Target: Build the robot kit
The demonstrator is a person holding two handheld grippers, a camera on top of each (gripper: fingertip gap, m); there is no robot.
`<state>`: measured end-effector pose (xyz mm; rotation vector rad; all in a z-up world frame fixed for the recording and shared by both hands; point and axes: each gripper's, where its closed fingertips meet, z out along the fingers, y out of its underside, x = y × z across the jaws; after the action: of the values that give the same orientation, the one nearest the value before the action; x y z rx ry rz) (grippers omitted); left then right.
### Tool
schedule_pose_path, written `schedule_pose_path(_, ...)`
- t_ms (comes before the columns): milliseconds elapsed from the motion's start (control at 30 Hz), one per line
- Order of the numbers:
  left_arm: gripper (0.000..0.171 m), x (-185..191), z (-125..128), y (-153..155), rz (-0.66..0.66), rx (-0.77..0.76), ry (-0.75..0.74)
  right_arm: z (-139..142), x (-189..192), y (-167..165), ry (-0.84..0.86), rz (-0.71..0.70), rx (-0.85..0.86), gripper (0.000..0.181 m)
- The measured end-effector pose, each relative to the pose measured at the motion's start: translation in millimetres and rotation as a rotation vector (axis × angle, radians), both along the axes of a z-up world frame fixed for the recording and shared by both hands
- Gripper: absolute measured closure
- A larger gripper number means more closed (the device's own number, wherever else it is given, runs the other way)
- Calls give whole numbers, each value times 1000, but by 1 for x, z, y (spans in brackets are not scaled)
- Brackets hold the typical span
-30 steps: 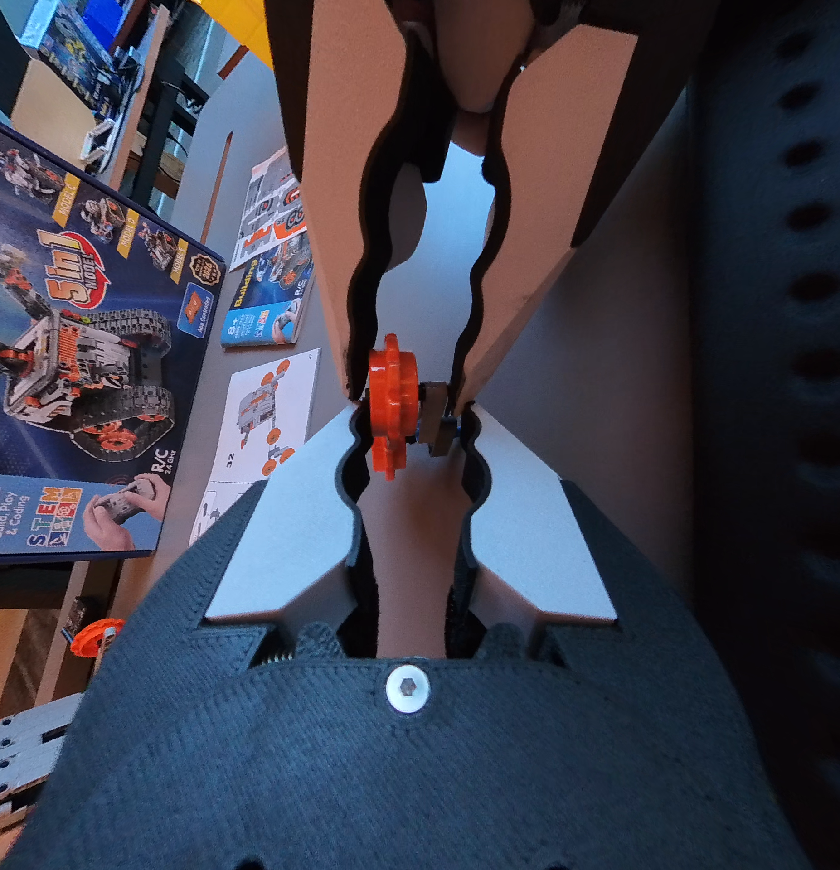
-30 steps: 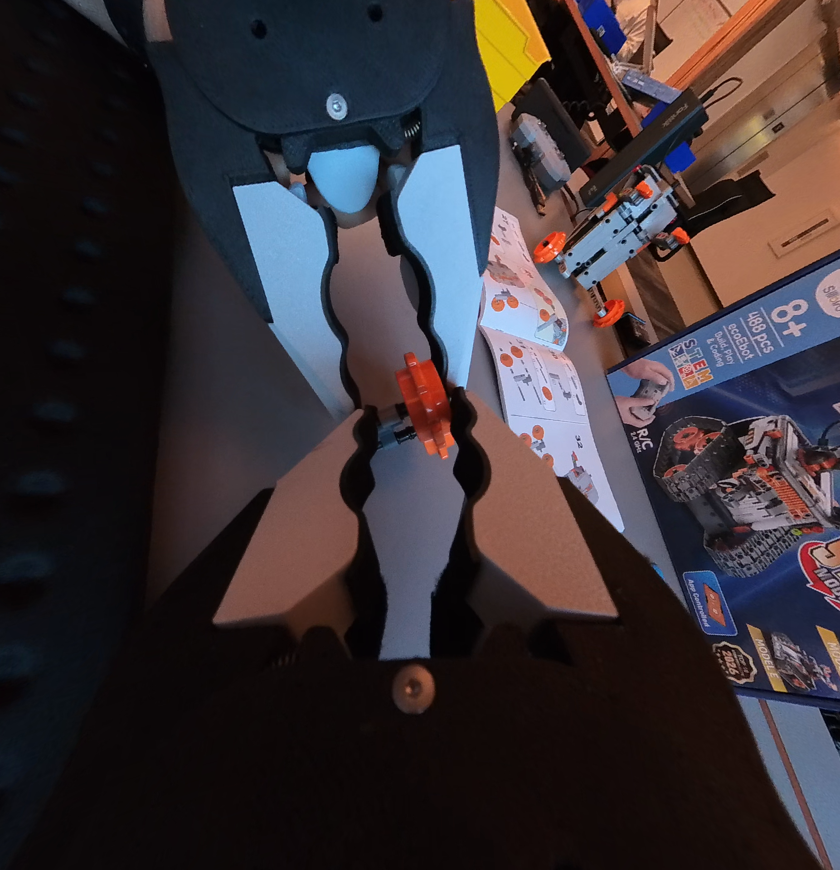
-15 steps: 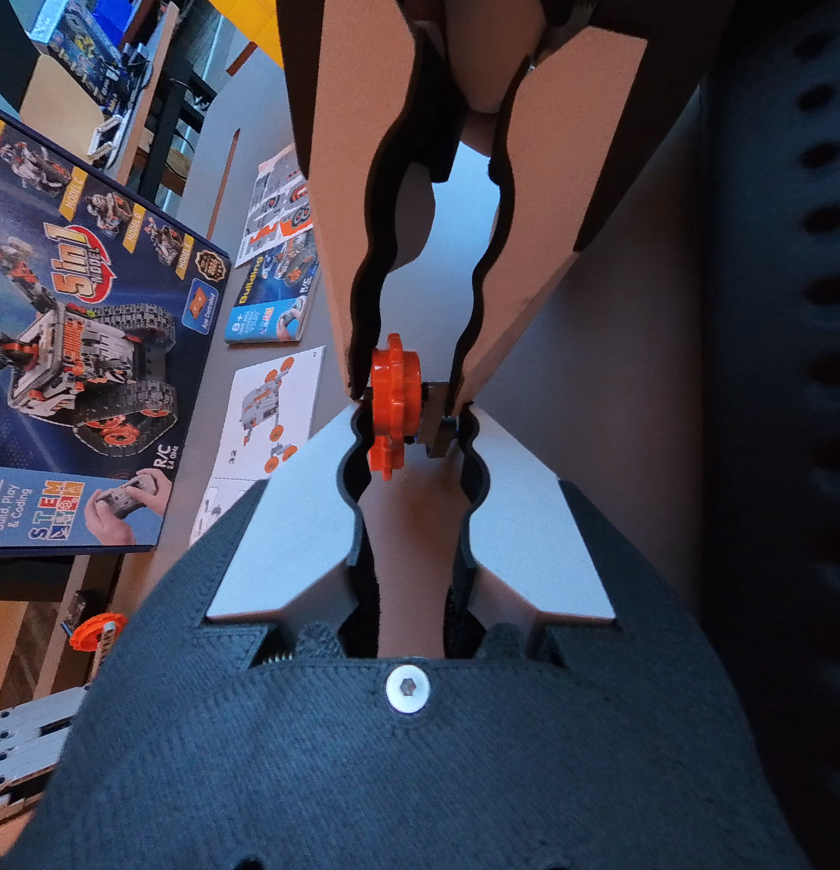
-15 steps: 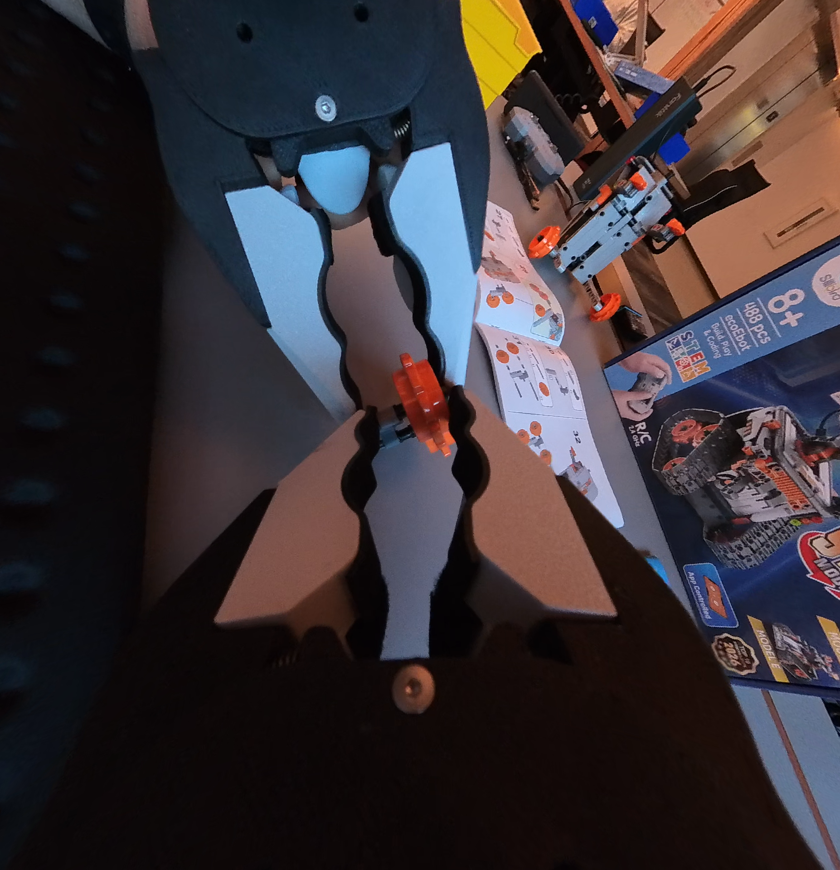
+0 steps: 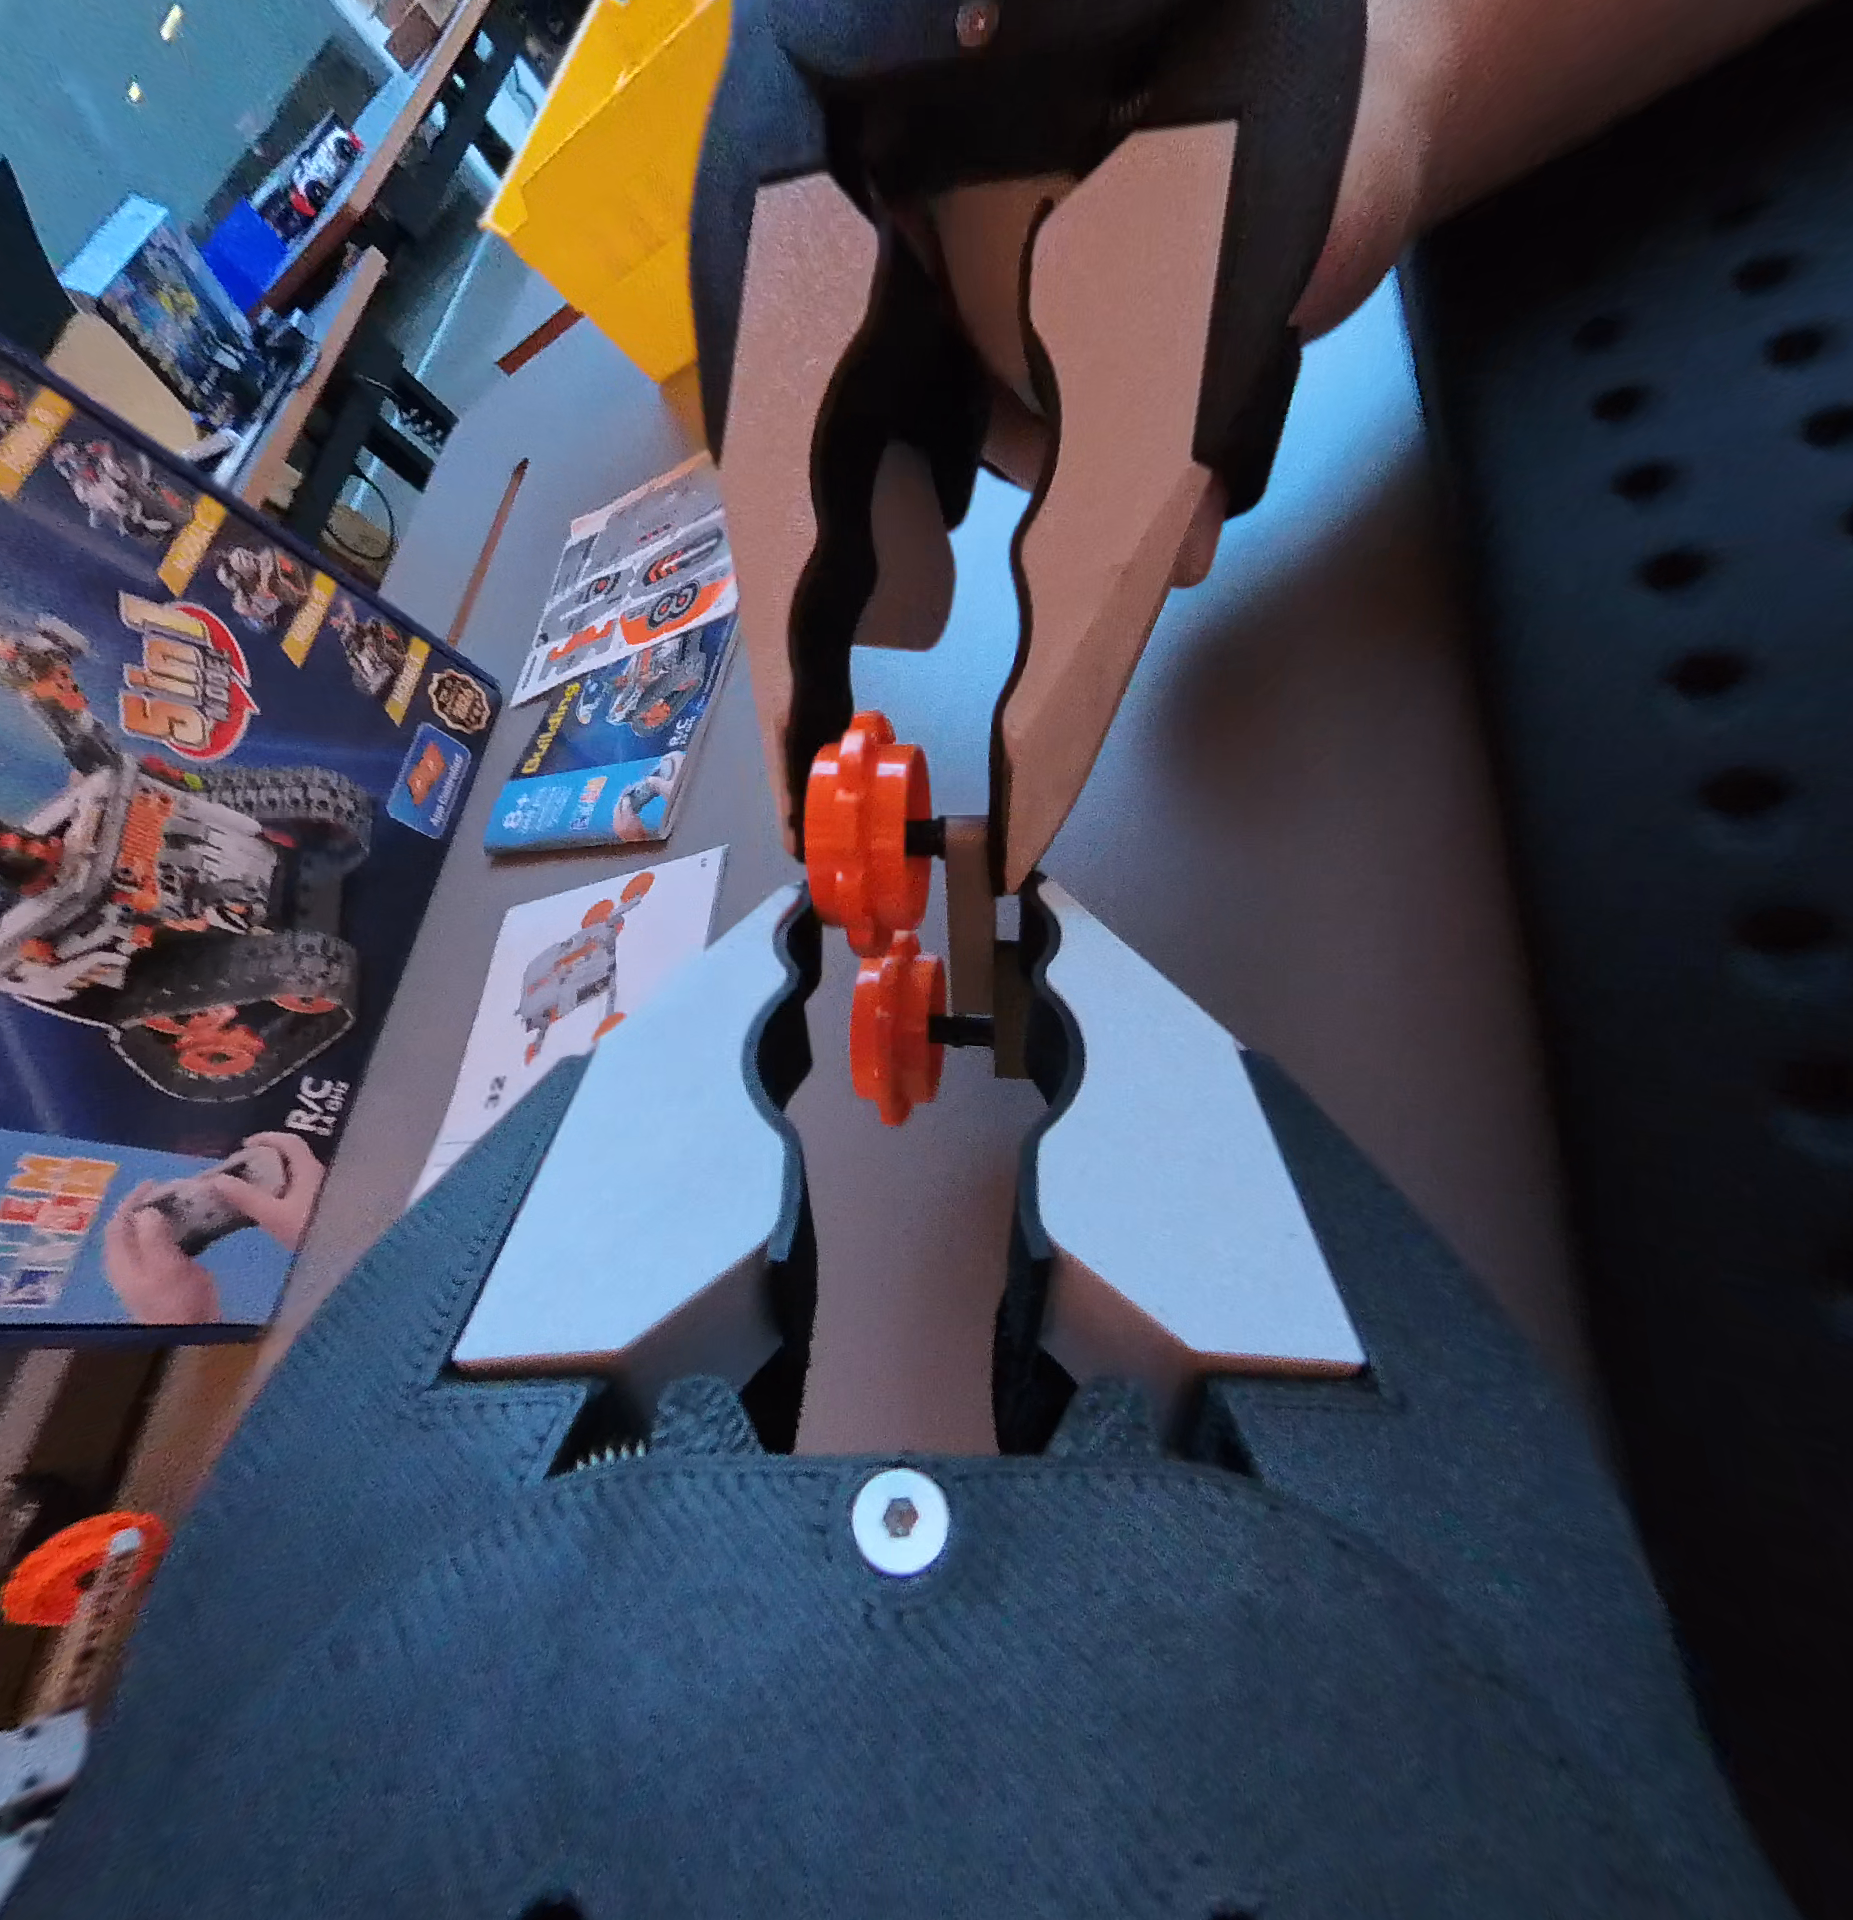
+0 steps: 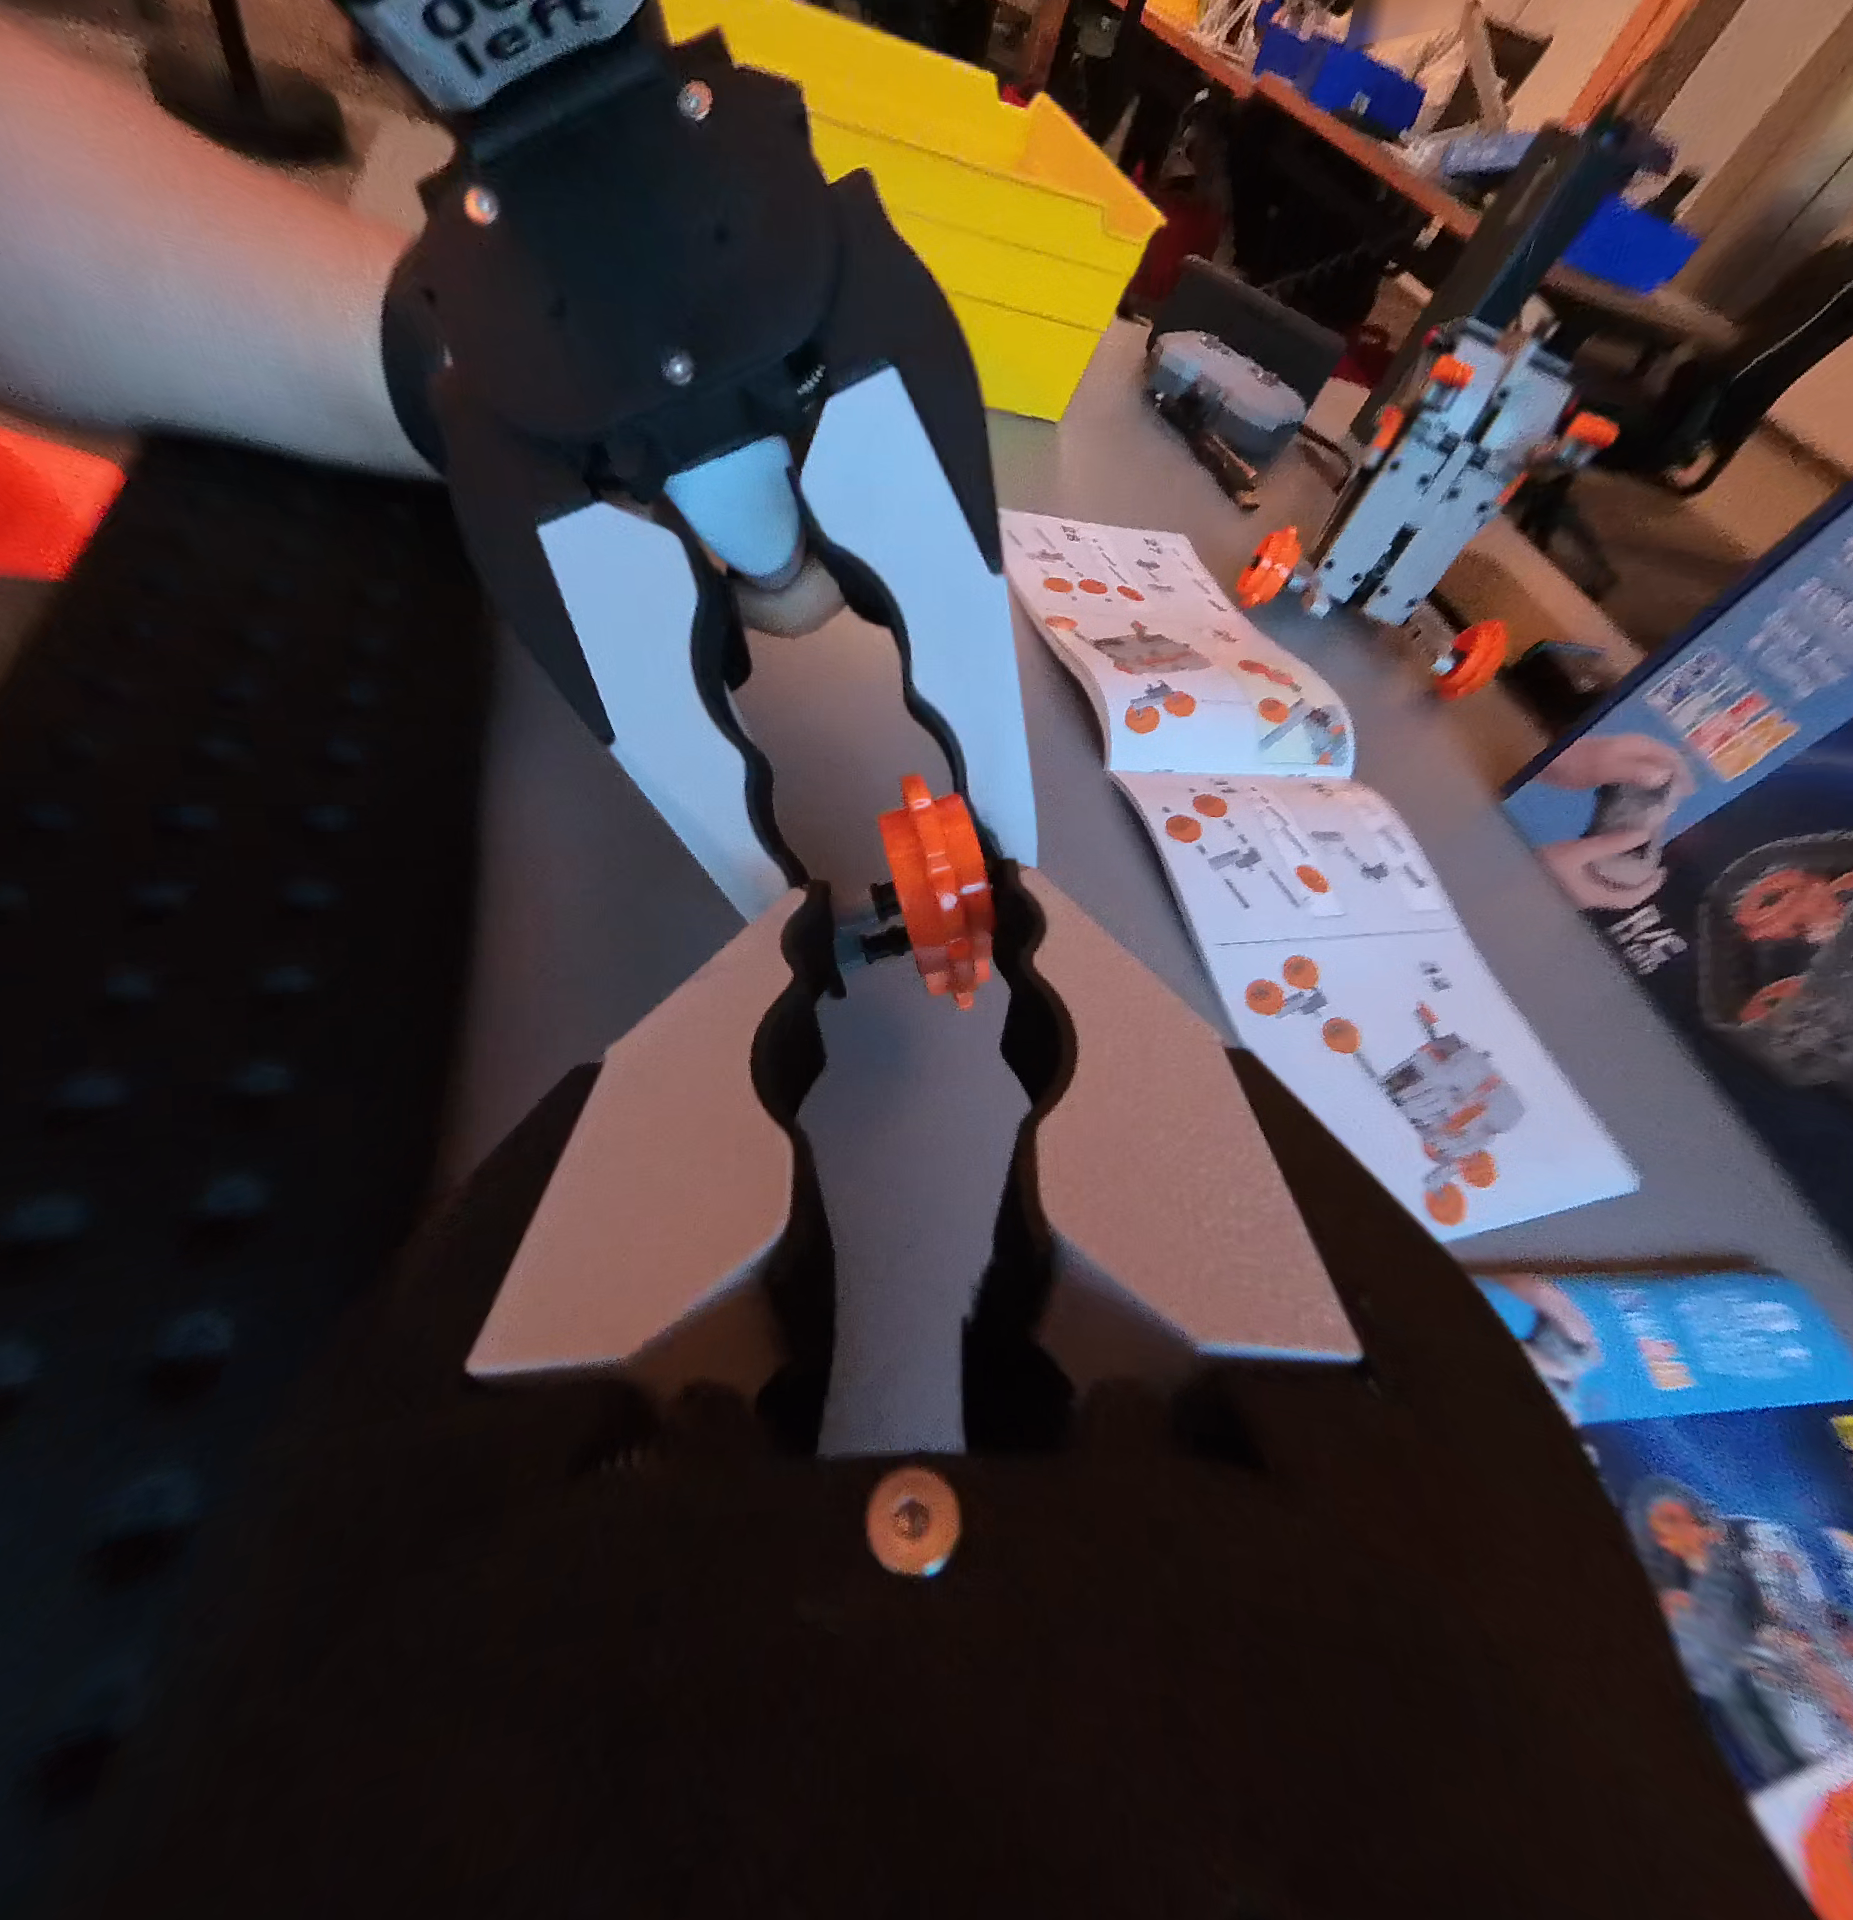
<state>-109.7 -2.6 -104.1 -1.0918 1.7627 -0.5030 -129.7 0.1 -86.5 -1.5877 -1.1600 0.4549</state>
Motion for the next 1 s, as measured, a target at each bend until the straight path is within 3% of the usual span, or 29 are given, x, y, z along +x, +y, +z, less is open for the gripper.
schedule_pose_path(167, 135, 1, 6, -1, -11, -80, -49, 3, 2, 1, 93, 14, -86, 150)
schedule_pose_path(367, 137, 1, 14, -2, -19, 57, -70, 9, 1, -2, 124, 54, -49, 150)
schedule_pose_path(467, 137, 0, 13, -2, -21, 41, -62, 8, 0, -1, 146, 71, -78, 150)
schedule_pose_path(633, 138, -2, 15, -2, -31, -127, -65, 9, 0, 0, 261, 93, -218, 150)
schedule_pose_path(867, 133, -7, 28, 3, -1, -445, -99, 26, 4, 2, 402, 113, -257, 150)
schedule_pose_path(1000, 138, -1, 29, 1, -2, -481, -127, 29, 3, 1, 437, 127, -286, 150)
